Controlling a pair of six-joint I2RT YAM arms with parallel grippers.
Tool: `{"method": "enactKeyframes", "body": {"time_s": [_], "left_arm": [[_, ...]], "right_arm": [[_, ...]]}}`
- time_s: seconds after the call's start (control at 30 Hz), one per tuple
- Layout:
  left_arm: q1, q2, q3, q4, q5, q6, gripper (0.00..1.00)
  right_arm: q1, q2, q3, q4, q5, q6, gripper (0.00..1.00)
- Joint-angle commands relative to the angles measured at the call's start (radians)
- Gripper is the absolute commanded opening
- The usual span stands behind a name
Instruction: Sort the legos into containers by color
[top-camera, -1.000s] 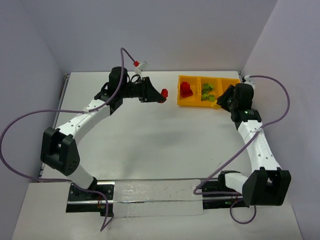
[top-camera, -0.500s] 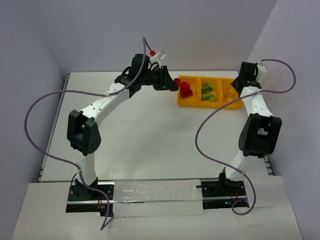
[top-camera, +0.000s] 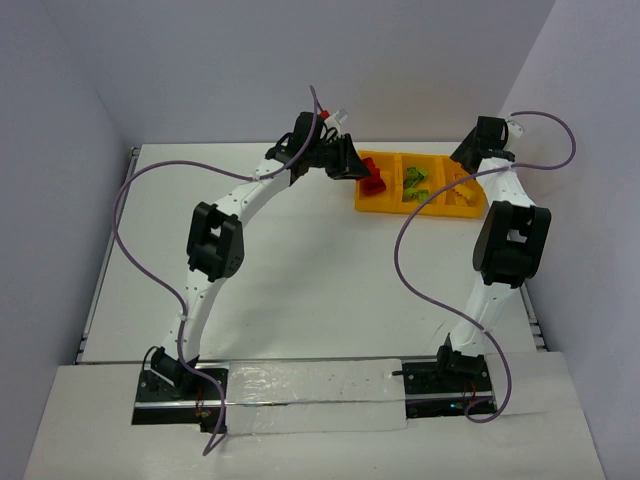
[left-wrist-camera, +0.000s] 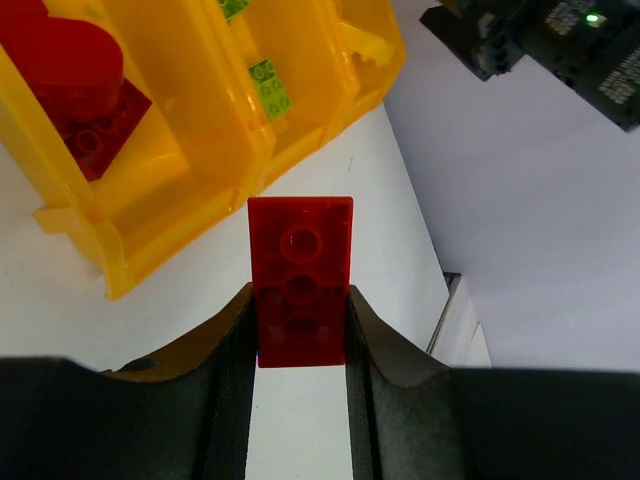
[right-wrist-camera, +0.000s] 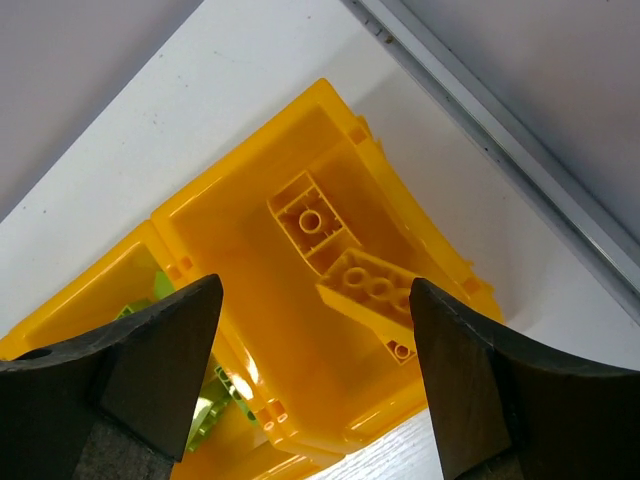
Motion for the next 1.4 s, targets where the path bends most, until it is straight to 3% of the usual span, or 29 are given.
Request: {"method": "enactKeyframes", "body": {"time_s": [0.0, 0.13, 0.27, 0.3, 0.43, 0.5, 0.73, 0.97, 1.17, 1.37], "left_arm": [[0.011, 0.093, 0.129, 0.141, -0.008, -0.061, 0.00], [0.011, 0.160, 0.174, 0.233, -0.050, -0.096, 0.00], [0.010, 0.221, 0.225, 0.284, -0.073, -0.131, 0.21], [0.009, 0.224, 0.224, 0.292, -0.078, -0.133, 0.28], [0.005, 0.234, 0.234, 0.307, -0.089, -0.125, 0.86], [0.005, 0.233, 0.238, 0.307, -0.092, -0.120, 0.98], [0.005, 0.169, 0.219, 0.333, -0.082, -0.101, 0.99], [0.003, -0.054, 0.083, 0.336, -0.065, -0.054, 0.99], [0.003, -0.334, -0.129, 0.266, -0.082, 0.033, 0.99], [0.006, -0.646, -0.412, 0.115, -0.216, 0.185, 0.99]], "right_arm": [[-0.003, -0.079, 0.025, 0.006, -0.026, -0.010, 0.83], [0.000, -0.197, -0.057, 0.022, -0.057, 0.000, 0.83], [0.000, -0.295, -0.158, 0.046, -0.073, 0.002, 0.83], [0.000, -0.307, -0.168, 0.047, -0.079, 0.001, 0.83], [-0.002, -0.341, -0.201, 0.046, -0.090, -0.010, 0.83], [-0.002, -0.348, -0.203, 0.044, -0.100, -0.010, 0.83], [-0.001, -0.367, -0.220, 0.035, -0.125, 0.002, 0.83], [0.000, -0.441, -0.239, -0.001, -0.147, -0.009, 0.85], [0.002, -0.537, -0.272, -0.085, -0.131, -0.011, 0.99], [0.018, -0.649, -0.348, -0.166, -0.080, 0.010, 1.00]]}}
